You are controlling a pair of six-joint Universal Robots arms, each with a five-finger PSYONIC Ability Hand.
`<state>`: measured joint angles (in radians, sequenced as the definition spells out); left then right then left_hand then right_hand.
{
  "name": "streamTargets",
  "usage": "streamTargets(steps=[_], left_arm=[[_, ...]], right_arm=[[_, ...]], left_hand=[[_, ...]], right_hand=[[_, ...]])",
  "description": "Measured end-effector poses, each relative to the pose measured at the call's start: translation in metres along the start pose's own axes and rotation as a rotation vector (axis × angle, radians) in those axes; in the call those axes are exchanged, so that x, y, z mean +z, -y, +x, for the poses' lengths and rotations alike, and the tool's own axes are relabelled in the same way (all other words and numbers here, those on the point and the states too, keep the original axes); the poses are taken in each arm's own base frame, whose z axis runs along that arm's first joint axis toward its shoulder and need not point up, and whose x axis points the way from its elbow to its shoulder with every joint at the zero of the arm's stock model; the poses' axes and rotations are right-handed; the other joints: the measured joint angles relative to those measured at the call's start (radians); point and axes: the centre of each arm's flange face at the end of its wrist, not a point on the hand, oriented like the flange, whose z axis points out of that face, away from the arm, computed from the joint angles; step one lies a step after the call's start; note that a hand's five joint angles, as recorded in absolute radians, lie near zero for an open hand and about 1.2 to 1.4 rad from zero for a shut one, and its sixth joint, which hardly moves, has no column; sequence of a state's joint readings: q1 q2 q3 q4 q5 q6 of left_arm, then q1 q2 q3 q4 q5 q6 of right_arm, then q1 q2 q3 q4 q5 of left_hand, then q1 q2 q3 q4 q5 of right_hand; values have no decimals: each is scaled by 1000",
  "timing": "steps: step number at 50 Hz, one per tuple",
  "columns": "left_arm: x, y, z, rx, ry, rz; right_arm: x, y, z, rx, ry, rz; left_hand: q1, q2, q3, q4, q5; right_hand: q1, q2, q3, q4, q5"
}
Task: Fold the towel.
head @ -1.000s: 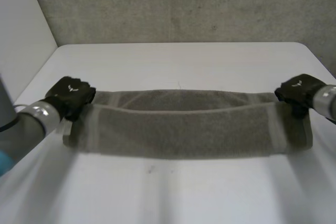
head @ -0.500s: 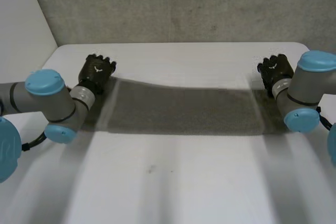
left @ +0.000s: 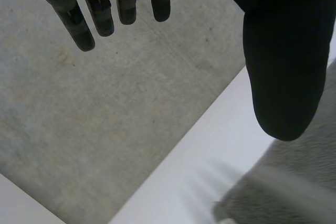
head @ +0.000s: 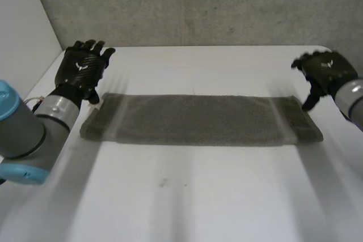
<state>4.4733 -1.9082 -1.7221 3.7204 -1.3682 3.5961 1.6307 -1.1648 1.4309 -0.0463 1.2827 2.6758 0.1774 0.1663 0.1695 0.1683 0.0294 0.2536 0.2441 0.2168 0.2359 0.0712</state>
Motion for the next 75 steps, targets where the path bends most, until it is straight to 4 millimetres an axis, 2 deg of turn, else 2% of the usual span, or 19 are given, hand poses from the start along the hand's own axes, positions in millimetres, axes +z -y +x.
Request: streamTargets(steps=[6, 7, 11, 20, 30, 31, 32, 40, 51, 53, 56, 60, 62, 64, 67, 69, 70, 73, 75], left_arm=[[-25, 1, 5, -137, -30, -65], [-30, 1, 6, -173, -38, -88], [-40, -1, 10, -247, -61, -149], [-44, -5, 12, -284, -77, -199], [-45, -6, 13, -280, -78, -201], [-45, -6, 13, -280, -79, -202], [-45, -6, 13, -280, -80, -202], [-47, -6, 15, -280, -83, -205], [-50, 0, 12, -278, -75, -194], [-50, 0, 11, -278, -74, -193], [-50, 1, 11, -277, -73, -191], [-51, 4, 9, -276, -68, -183], [-51, 6, 8, -275, -64, -175], [-51, 9, 7, -274, -61, -167], [-51, 13, 5, -272, -54, -153], [-52, 16, 3, -270, -49, -144], [-52, 17, 3, -270, -48, -142], [-52, 19, 3, -269, -46, -136], [-53, 19, 3, -269, -47, -135]], right_arm=[[-14, -32, 0, 42, 61, -137], [-15, -44, 0, 46, 70, -169], [-14, -67, 0, 38, 92, -202], [-4, -102, -6, 26, 144, -212], [5, -107, -1, 3, 110, -168], [7, -107, 2, -2, 99, -159], [8, -107, 4, -6, 89, -153], [9, -106, 29, -24, -19, -147], [7, -106, 97, -151, -243, -205], [8, -100, 105, -201, -261, -197], [13, -84, 101, -238, -259, -156], [22, -40, 70, -263, -214, -20], [26, -10, 39, -267, -166, 86], [27, 4, 20, -269, -135, 142], [24, 43, -54, -275, -8, 324], [17, 58, -107, -279, 94, 419], [14, 61, -122, -281, 125, 441], [-2, 61, -192, -289, 278, 505], [-8, 55, -217, -294, 338, 509]], left_hand=[[0, 0, 0, 0, 0], [0, 0, 0, 0, 0], [0, 0, 0, 0, 0], [0, -1, 0, 0, 0], [0, -1, 0, 0, 0], [0, -1, 0, 0, 0], [0, -1, 0, 0, 0], [0, -1, 0, 0, 0], [0, -1, 0, 0, 0], [0, -1, 0, 0, 0], [0, -1, 0, 0, 0], [0, -1, 0, 0, 0], [0, -1, 0, 0, 0], [0, -1, 0, 0, 0], [0, -1, 0, 0, 0], [0, -1, 0, 0, 0], [0, -1, 0, 0, 0], [0, -1, 0, 0, 0], [0, -1, 0, 0, 0]], right_hand=[[0, 0, -9, -18, -1], [5, 5, 29, 0, 15], [78, 88, 126, 105, 94], [203, 198, 244, 222, 198], [681, 728, 737, 717, 670], [787, 903, 927, 911, 835], [787, 924, 954, 939, 841], [787, 926, 964, 957, 841], [787, 926, 964, 961, 841], [787, 926, 964, 961, 842], [787, 926, 964, 961, 844], [787, 926, 971, 961, 849], [787, 926, 975, 961, 851], [787, 926, 976, 961, 852], [787, 926, 979, 962, 854], [787, 926, 979, 962, 854], [787, 926, 979, 962, 855], [787, 926, 979, 962, 856], [787, 926, 979, 962, 856]])
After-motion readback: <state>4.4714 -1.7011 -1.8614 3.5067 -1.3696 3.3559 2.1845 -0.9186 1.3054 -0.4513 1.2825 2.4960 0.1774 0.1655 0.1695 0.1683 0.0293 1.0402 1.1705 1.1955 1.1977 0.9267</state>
